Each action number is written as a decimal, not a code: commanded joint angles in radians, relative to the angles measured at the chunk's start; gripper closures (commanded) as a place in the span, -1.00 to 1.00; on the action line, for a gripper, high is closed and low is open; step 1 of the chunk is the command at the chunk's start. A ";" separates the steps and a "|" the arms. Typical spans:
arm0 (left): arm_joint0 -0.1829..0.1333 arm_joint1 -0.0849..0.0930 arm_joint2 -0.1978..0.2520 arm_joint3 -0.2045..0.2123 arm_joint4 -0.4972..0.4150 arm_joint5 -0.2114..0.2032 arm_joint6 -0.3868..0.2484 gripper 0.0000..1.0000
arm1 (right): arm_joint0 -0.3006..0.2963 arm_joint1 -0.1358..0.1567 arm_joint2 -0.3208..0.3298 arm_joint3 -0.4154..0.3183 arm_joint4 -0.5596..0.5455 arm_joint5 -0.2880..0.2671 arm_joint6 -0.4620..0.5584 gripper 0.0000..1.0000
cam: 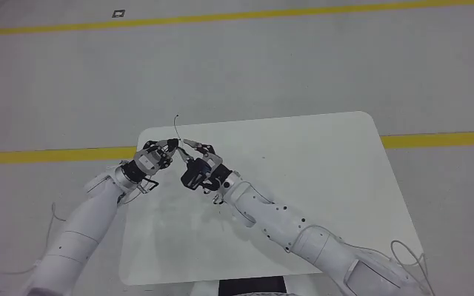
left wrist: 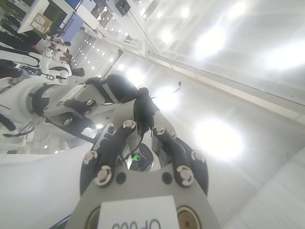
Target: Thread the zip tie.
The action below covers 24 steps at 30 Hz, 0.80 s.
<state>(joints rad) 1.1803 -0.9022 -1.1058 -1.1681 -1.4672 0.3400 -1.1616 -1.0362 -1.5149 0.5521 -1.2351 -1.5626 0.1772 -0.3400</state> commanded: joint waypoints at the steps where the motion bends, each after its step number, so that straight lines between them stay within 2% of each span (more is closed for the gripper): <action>1: 0.000 0.000 0.000 0.000 0.000 0.000 0.000 1.00 | -0.002 -0.003 0.004 0.002 -0.003 -0.002 0.002 0.90; 2: 0.000 0.000 0.000 0.000 0.000 0.000 0.000 1.00 | -0.003 -0.005 0.007 0.003 -0.007 -0.002 0.004 1.00; 8: 0.000 0.000 0.000 0.000 0.000 0.000 0.000 1.00 | 0.005 -0.006 0.002 0.019 -0.007 0.011 0.008 1.00; 24: 0.000 0.000 0.000 0.000 0.000 0.000 0.000 1.00 | -0.002 0.029 0.003 -0.007 -0.007 0.033 0.018 1.00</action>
<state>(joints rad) 1.1803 -0.9022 -1.1058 -1.1681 -1.4672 0.3400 -1.1616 -1.0393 -1.4870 0.5565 -1.2402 -1.5700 0.2120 -0.3219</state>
